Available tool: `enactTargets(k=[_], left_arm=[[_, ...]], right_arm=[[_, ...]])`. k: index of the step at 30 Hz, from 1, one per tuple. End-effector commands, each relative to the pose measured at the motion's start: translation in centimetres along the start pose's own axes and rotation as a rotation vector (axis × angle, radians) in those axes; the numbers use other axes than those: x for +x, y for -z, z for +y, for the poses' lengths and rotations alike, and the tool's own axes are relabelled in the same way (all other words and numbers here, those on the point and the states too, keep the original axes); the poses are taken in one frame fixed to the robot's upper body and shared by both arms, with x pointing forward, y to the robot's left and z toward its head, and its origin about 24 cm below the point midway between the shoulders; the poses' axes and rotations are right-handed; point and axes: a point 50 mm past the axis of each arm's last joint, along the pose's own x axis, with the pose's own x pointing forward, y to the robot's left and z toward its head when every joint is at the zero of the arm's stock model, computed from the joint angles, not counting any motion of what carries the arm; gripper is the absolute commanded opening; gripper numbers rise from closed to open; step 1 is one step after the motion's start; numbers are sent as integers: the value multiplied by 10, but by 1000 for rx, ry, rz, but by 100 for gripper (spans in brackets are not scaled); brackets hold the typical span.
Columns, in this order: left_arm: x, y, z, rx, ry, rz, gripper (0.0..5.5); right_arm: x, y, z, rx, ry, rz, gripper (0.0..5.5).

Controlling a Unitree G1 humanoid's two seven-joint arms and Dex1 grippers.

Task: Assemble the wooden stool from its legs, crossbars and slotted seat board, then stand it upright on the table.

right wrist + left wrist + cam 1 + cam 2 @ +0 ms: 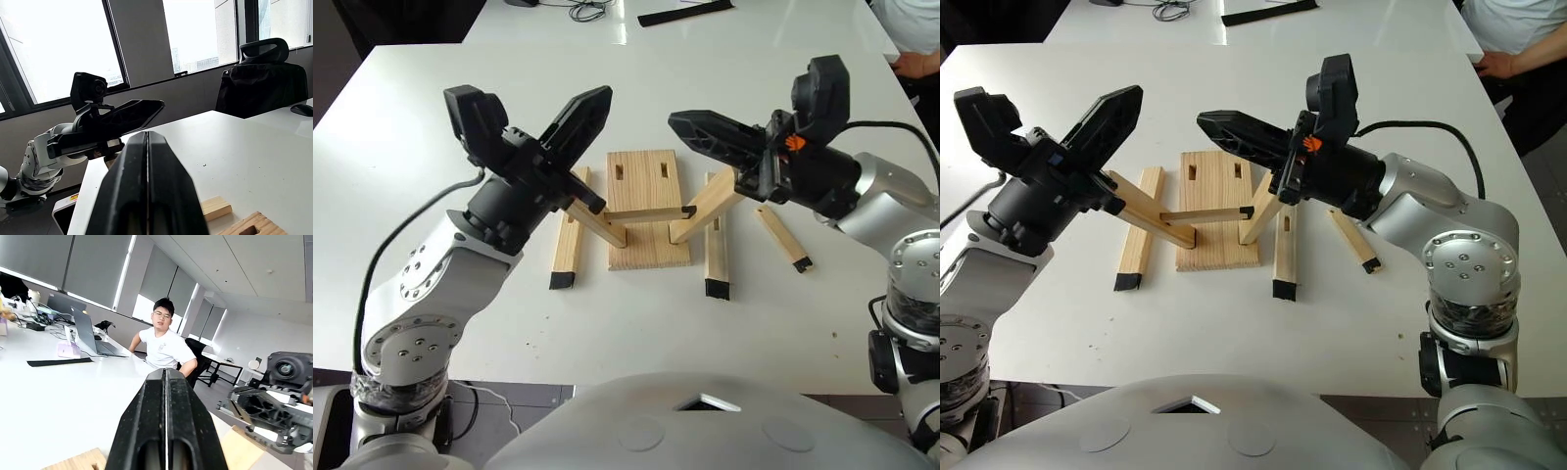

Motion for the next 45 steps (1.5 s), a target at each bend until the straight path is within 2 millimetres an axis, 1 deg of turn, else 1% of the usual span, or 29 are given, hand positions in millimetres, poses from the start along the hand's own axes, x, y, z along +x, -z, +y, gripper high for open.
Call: enactTargets(k=[1,4,8,9,11,12,13,14,15,17,18,19,20,21,22,23,24,25,26,27,28,29,31,33,35,37,39,42,45], left_arm=[[-3,9,10,-41,-40,41,0],[1,-27,11,-17,-28,-153,0],[-1,-80,1,-3,43,-419,0],[-3,-92,-1,-6,57,-480,0],[-6,-108,-5,-21,89,-560,0],[-8,-112,-6,-22,110,-576,0],[-9,-115,-5,13,123,-567,0],[-14,-122,3,48,110,-569,0],[-20,-131,23,85,55,-560,0],[-35,-142,72,172,-99,-473,0],[-43,-137,98,217,-175,-361,0],[-54,-125,123,265,-248,-209,0],[-72,-100,152,330,-328,26,0],[-94,-75,172,353,-378,252,0],[-121,-48,186,378,-414,493,0],[-144,-27,189,369,-401,673,0],[-157,-4,176,300,-315,793,0],[-159,19,151,198,-182,855,0],[-154,40,118,100,-14,889,0],[-145,51,92,24,101,869,0],[-134,56,77,-20,153,823,0],[-125,56,68,-34,193,787,0],[-116,50,57,-56,237,742,0],[-120,50,50,-65,262,753,0],[-119,55,39,-78,279,752,0],[-111,63,28,-88,308,716,0],[-96,71,23,-78,330,660,0],[-83,77,23,-53,315,605,0],[-75,82,36,10,265,590,0]], right_arm=[[2,-5,-3,39,-5,-39,1],[5,-31,0,25,-55,-155,1],[5,-76,5,51,-106,-365,1],[2,-87,2,53,-89,-418,1],[-8,-102,-17,47,32,-480,1],[-14,-102,-37,42,157,-468,1],[-20,-96,-57,22,281,-417,1],[-26,-85,-74,-2,375,-351,1],[-33,-69,-86,-33,456,-265,1],[-46,-32,-97,-94,558,-84,1],[-53,-12,-101,-125,601,8,1],[-59,7,-104,-152,635,92,1],[-65,25,-105,-168,667,155,1],[-68,36,-104,-166,696,184,1],[-70,45,-104,-162,716,204,1],[-70,52,-102,-175,716,228,1],[-69,58,-99,-181,698,252,1],[-69,63,-95,-188,670,275,1],[-68,66,-92,-193,638,294,1],[-69,67,-90,-197,616,309,1],[-69,68,-89,-206,596,321,1],[-68,68,-89,-214,574,332,1],[-66,69,-86,-221,501,363,1],[-63,72,-80,-215,410,391,1],[-57,78,-74,-202,300,427,1],[-52,86,-67,-185,180,466,1],[-49,90,-64,-170,86,488,1],[-43,89,-67,-172,16,500,1],[-39,89,-72,-192,-40,529,1]])
